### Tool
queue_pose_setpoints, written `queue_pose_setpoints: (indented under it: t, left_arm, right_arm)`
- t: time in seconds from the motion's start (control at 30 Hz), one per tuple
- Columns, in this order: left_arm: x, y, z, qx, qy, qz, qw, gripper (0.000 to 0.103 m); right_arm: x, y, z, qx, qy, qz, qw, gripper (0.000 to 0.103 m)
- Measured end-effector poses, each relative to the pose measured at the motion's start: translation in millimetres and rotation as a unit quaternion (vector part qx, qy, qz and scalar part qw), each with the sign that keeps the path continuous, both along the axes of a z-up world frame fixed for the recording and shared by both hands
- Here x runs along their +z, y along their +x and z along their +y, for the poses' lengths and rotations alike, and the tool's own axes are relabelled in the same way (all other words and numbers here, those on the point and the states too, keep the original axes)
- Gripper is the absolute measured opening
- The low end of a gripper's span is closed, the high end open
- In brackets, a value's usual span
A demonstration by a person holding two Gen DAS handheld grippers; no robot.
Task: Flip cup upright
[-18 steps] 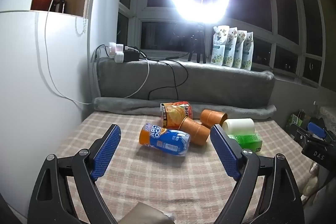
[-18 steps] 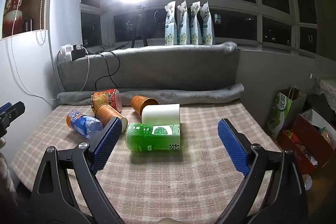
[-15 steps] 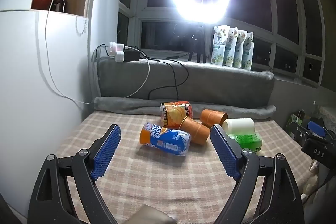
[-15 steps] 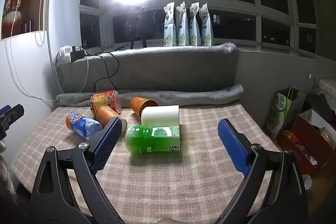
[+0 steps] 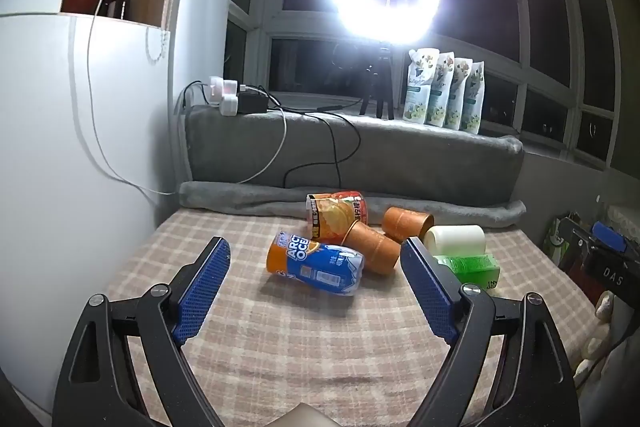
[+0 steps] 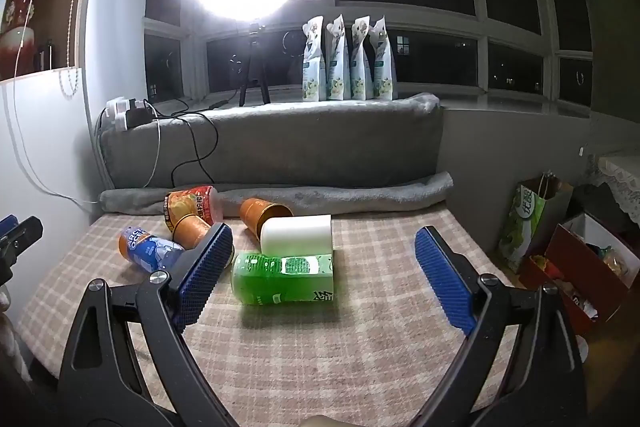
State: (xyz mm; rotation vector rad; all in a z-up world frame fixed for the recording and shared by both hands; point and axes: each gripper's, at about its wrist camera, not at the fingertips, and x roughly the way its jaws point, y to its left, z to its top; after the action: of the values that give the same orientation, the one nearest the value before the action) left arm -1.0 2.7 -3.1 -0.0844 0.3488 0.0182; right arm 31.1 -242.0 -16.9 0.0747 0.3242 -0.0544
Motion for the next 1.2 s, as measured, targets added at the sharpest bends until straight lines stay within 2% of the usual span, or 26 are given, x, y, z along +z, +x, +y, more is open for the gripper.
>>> queue_pose_setpoints:
  t: [1.2]
  left_arm:
    - [-2,0,1,-0.002,-0.005,0.004,1.0,0.087]
  right_arm:
    - [0,-6,-9,-0.001,-0.008,0.001,1.0,0.095]
